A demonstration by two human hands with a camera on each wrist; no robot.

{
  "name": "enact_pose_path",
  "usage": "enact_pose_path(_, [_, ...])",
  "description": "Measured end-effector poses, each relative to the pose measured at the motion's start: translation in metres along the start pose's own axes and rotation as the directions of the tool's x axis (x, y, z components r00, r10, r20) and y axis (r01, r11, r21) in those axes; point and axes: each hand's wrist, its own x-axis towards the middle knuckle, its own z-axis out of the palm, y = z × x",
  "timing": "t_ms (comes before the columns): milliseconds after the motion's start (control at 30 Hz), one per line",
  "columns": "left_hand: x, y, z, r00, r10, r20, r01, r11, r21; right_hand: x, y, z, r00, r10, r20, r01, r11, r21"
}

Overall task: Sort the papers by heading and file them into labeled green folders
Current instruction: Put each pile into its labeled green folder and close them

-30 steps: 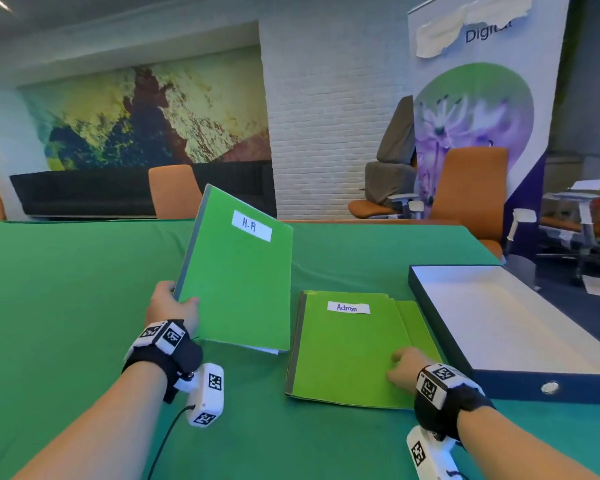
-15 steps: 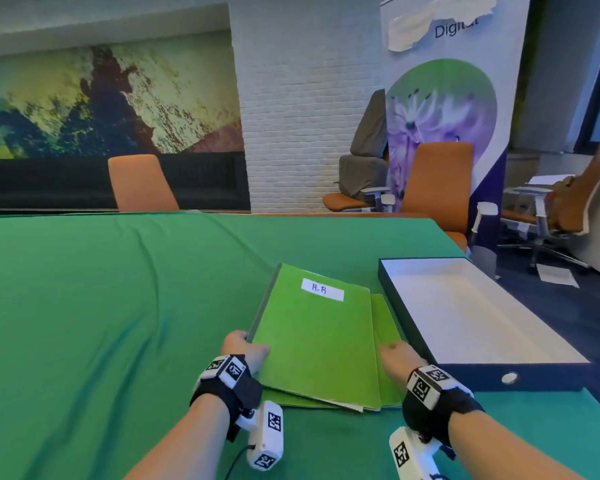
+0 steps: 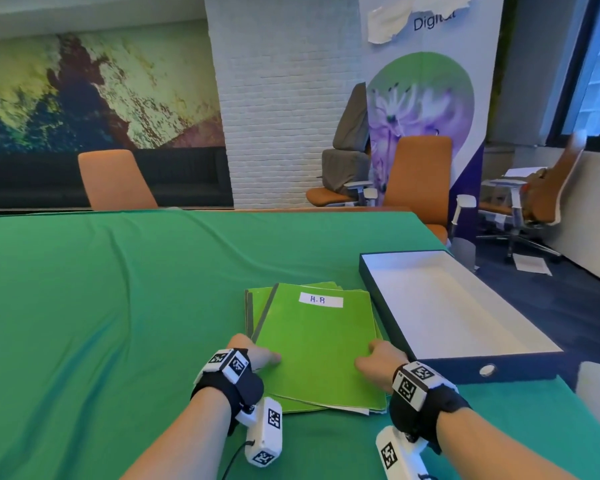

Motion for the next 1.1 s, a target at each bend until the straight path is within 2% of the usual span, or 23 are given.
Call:
enact_pose_path(200, [-0.001, -0.001, -0.012, 1.000, -0.020, 0.022, 0.020, 0.999, -0.029, -0.004, 0.001, 0.003, 1.000, 0.002, 0.013, -0.002, 1.000, -0.005])
enact_pose_path(367, [0.000, 0.001, -0.017, 0.999, -0.036, 0.035, 0.041, 0.987, -0.155, -0.005, 0.004, 0.004, 1.000, -0.011, 0.016, 0.011, 1.000, -0.002])
enact_pose_path(467, [-0.005, 0.001, -0.017, 0.997, -0.029, 0.066, 0.039, 0.988, -0.148, -0.009, 0.006, 0.004, 0.999, -0.020, 0.039, 0.021, 1.000, -0.020])
enact_pose_path(600, [-0.014, -0.005, -0.013, 0.998, 0.012, 0.061, -0.005, 0.993, -0.116, -0.015, 0.009, 0.006, 0.997, -0.047, 0.059, 0.051, 0.996, -0.068])
enact_pose_path(667, [-0.019, -0.007, -0.013, 0.997, 0.067, 0.028, -0.060, 0.979, -0.195, -0.016, 0.011, 0.007, 0.994, -0.074, 0.075, 0.079, 0.995, -0.068])
enact_pose_path(733, [-0.022, -0.013, -0.018, 0.992, 0.128, -0.018, -0.127, 0.934, -0.333, -0.015, 0.010, 0.006, 0.988, -0.125, 0.088, 0.126, 0.992, 0.004])
enact_pose_path(800, [-0.028, -0.019, -0.027, 0.975, 0.202, -0.089, -0.221, 0.879, -0.422, -0.015, 0.003, -0.001, 0.985, -0.175, -0.001, 0.173, 0.971, 0.164])
enact_pose_path(867, [-0.038, -0.024, -0.039, 0.948, 0.267, -0.175, -0.319, 0.827, -0.463, -0.018, -0.010, -0.014, 0.969, -0.170, -0.181, 0.220, 0.927, 0.305])
enact_pose_path(967, [-0.057, -0.028, -0.060, 0.905, 0.320, -0.282, -0.423, 0.750, -0.509, -0.029, -0.032, -0.037, 0.908, -0.226, -0.354, 0.384, 0.787, 0.483])
enact_pose_path(1033, [-0.072, -0.027, -0.072, 0.868, 0.350, -0.354, -0.492, 0.712, -0.502, -0.045, -0.048, -0.054, 0.866, -0.268, -0.421, 0.476, 0.698, 0.534])
enact_pose_path(1100, [-0.089, -0.025, -0.080, 0.841, 0.378, -0.387, -0.529, 0.727, -0.439, -0.060, -0.058, -0.064, 0.808, -0.295, -0.510, 0.561, 0.651, 0.512])
